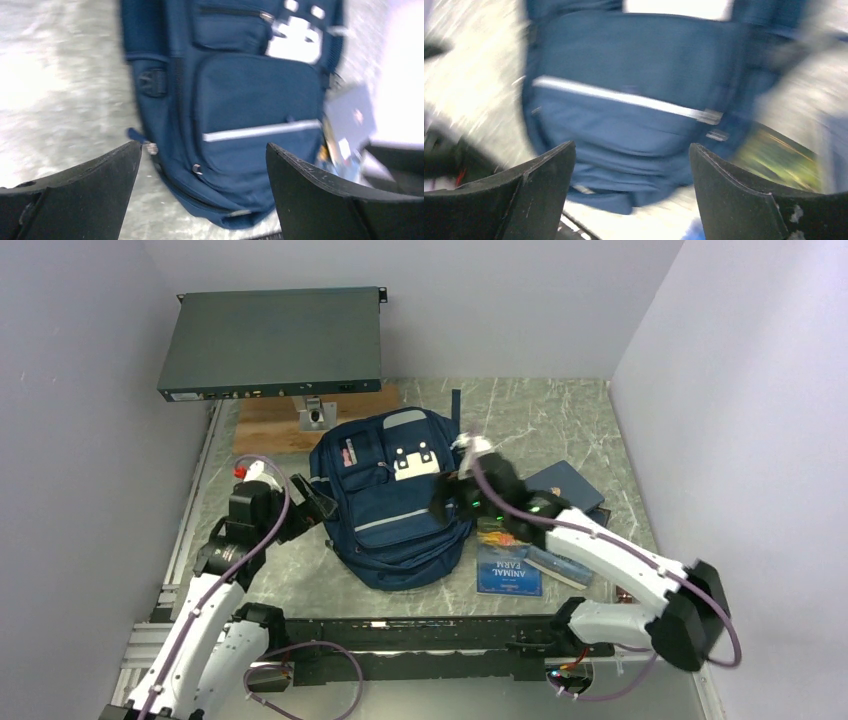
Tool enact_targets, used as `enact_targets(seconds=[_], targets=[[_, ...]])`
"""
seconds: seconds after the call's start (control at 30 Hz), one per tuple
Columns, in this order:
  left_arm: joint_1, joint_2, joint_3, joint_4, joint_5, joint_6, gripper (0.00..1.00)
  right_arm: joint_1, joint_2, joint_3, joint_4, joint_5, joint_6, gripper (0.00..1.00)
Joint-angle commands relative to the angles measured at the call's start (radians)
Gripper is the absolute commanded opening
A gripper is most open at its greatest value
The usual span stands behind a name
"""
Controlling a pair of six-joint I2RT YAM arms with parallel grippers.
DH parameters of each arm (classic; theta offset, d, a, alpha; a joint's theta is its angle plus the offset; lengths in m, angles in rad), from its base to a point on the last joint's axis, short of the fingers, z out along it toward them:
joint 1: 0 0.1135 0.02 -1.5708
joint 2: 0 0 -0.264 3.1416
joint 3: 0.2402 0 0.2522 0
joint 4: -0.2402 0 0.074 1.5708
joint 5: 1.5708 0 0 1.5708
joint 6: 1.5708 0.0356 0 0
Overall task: Pack the student bag
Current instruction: Unzip the student bag at the center of the board, then pick up the book from the center of the board.
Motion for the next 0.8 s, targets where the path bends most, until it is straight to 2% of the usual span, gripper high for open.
enact_targets(seconds=[0.0, 0.07, 0.2, 0.33, 0.4, 0.53, 0.67, 0.77], targets=[[-0.020, -0.039, -0.009, 0.162, 0.371, 0.147, 1.00, -0.283, -0.200, -0.102, -0.313, 0.202, 0.225, 0.89], [-0.048, -0.033, 0.001, 0.213, 0.478, 0.157, 1.00, -0.454, -0.298, -0.160, -0.358, 0.220, 0.251, 0.94], [-0.156, -0.004, 0.034, 0.271, 0.535, 0.189, 1.00, -0.832, -0.422, -0.326, -0.280, -0.011, 0.198, 0.98], [-0.272, 0.045, 0.091, 0.293, 0.586, 0.206, 1.00, -1.074, -0.398, -0.350, -0.203, -0.210, 0.252, 0.99], [-0.313, 0.057, 0.116, 0.276, 0.605, 0.216, 1.00, -1.176, -0.384, -0.412, -0.095, -0.315, 0.299, 0.99], [-0.335, 0.050, 0.155, 0.184, 0.645, 0.253, 1.00, -1.326, -0.331, -0.541, 0.140, -0.463, 0.390, 0.98], [-0.335, 0.045, 0.189, 0.088, 0.676, 0.328, 1.00, -1.384, -0.247, -0.714, 0.563, -0.562, 0.535, 0.93], [-0.335, 0.053, 0.196, 0.061, 0.686, 0.375, 1.00, -1.385, -0.066, -0.781, 0.856, -0.587, 0.587, 0.81]])
